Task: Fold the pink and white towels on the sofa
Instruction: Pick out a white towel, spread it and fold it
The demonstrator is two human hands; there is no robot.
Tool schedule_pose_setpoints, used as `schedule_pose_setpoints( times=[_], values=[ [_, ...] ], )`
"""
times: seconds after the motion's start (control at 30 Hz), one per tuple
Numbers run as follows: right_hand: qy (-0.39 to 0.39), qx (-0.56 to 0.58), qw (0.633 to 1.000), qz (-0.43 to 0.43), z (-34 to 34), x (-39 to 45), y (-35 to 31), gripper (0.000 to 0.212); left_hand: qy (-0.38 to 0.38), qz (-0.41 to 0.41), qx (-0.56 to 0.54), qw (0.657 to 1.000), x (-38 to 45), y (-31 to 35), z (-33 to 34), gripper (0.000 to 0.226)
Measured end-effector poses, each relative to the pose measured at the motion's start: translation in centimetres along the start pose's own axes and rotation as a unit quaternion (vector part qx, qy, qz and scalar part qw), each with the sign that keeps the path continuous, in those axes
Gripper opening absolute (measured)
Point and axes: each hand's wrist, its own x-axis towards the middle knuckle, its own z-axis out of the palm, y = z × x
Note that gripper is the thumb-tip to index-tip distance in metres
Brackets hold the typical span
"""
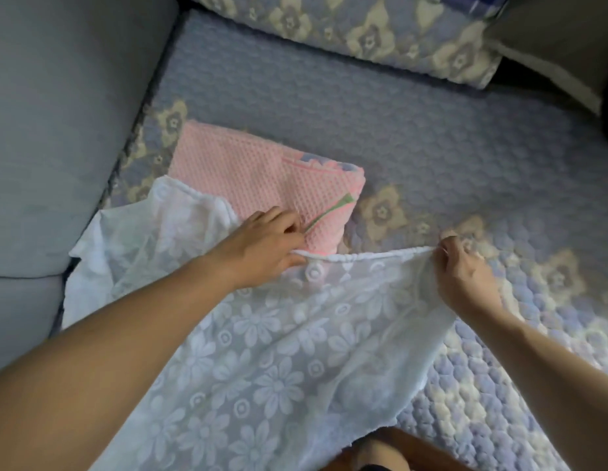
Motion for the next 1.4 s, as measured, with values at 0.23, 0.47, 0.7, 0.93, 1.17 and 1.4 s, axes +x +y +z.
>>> schedule_pose_setpoints(
  times=[0.23, 0.47, 0.7, 0.93, 1.17, 1.4],
  values=[
    [0.079, 0.030, 0.994, -0.075, -2.8, -1.4, 0.8, 0.027, 0.208, -0.130, -0.041, 0.969, 2.2, -2.5, -4.8, 0.018],
    [-0.030, 0.010, 0.991, 0.132, -1.2, 0.9, 2.8, 0.031, 0.167, -0.309, -0.002, 0.936, 5.9, 3.0, -3.6, 0.023],
    [-0.018, -0.019, 0.994, 0.102, -0.1, 1.8, 4.2, 0.026, 0.081, -0.355, -0.053, 0.930, -1.3, 5.0, 3.5, 0.056],
    [0.005, -0.041, 0.993, 0.114, -0.1, 1.5, 3.3, 0.029, -0.023, -0.396, -0.126, 0.909, 4.9, -0.9, 2.5, 0.069],
    [0.169, 0.098, 0.969, -0.150, 0.9, -3.2, -6.3, 0.029, 0.008, -0.479, -0.124, 0.869, 7.8, 1.6, 2.9, 0.091],
    [-0.015, 0.061, 0.965, -0.255, 4.4, 0.1, -10.3, 0.060, 0.041, -0.479, -0.080, 0.873, 7.8, 1.9, 3.5, 0.091]
  ],
)
